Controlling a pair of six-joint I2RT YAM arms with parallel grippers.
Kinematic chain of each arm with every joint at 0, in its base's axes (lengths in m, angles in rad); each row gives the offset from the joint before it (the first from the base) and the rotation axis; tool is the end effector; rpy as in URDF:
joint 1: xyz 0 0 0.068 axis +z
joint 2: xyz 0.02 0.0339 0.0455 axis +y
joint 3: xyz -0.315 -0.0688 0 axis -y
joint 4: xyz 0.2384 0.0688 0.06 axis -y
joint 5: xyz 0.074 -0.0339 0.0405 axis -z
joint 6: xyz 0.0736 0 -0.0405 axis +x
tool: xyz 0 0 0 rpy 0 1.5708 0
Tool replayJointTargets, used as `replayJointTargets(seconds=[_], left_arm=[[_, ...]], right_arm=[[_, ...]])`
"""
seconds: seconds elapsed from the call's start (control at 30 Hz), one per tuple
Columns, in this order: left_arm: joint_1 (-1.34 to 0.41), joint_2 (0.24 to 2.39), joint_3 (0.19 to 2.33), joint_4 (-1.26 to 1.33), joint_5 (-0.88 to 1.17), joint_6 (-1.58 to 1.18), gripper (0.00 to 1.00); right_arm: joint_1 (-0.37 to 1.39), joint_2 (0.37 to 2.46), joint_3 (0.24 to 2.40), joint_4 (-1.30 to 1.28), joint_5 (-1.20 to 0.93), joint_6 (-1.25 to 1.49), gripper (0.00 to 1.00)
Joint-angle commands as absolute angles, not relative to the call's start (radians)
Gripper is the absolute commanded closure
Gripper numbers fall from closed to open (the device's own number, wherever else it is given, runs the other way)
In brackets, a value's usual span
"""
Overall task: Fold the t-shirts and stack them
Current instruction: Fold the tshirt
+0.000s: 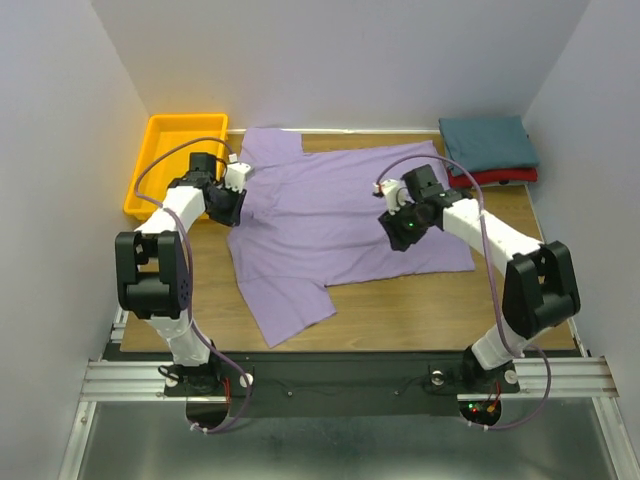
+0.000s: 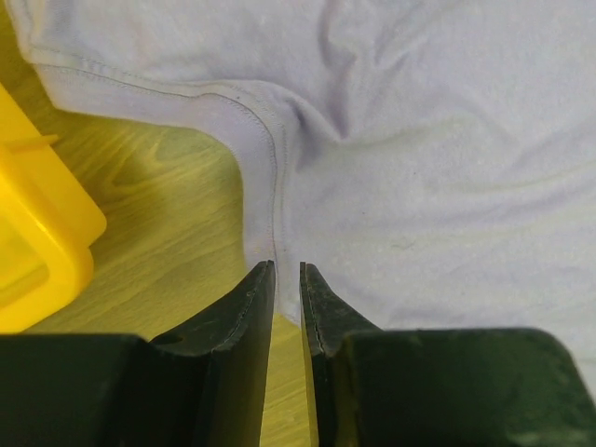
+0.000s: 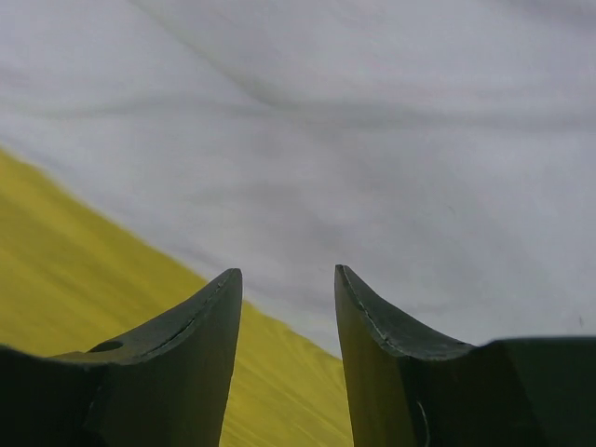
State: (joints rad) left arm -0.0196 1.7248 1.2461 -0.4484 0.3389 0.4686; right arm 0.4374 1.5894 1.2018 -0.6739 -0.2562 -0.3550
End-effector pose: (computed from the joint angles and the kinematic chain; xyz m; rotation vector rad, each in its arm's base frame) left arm 0.3931 -0.0322 0.2535 0.7231 2.3286 -0.2253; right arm 0.3001 0.1609 0.2671 -1.0924 2.3838 0.3654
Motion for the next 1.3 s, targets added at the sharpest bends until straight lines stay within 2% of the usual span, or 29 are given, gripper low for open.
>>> replayJointTargets(seconds=[0.0, 0.17, 0.33, 0.6, 0.73, 0.97, 1.17, 1.27], left_arm=[[-0.046, 1.71, 1.236, -0.477, 0.324, 0.523, 0.71], [-0.084, 1.7, 1.157, -0.474, 0.29, 0.571, 0.71], [-0.112, 1.701, 1.04, -0.46, 0.229, 0.62, 0.71], [-0.13, 1.58, 0.824, -0.472, 0.144, 0.735, 0.75], [-0.13, 1.494, 0.752, -0.543, 0.144, 0.81, 0.76], [-0.13, 1.35, 0.85, -0.706, 0.235, 0.894, 0.75], [-0.13, 1.446, 1.038, -0.635, 0.29, 0.781, 0.74], [-0.13, 1.524, 1.051, -0.554, 0.27, 0.739, 0.74]], right_arm=[[0.304, 1.655, 1.189, -0.719, -0.192, -0.454, 0.5], [0.207, 1.758, 1.216, -0.713, -0.173, -0.486, 0.52], [0.184, 1.792, 1.166, -0.713, -0.153, -0.505, 0.55], [0.184, 1.712, 1.003, -0.787, -0.179, -0.554, 0.57], [0.184, 1.631, 0.94, -0.917, -0.224, -0.612, 0.57], [0.184, 1.503, 1.06, -1.005, -0.279, -0.615, 0.52], [0.161, 1.652, 1.204, -0.896, -0.226, -0.577, 0.52], [0.156, 1.729, 1.229, -0.841, -0.196, -0.572, 0.52]])
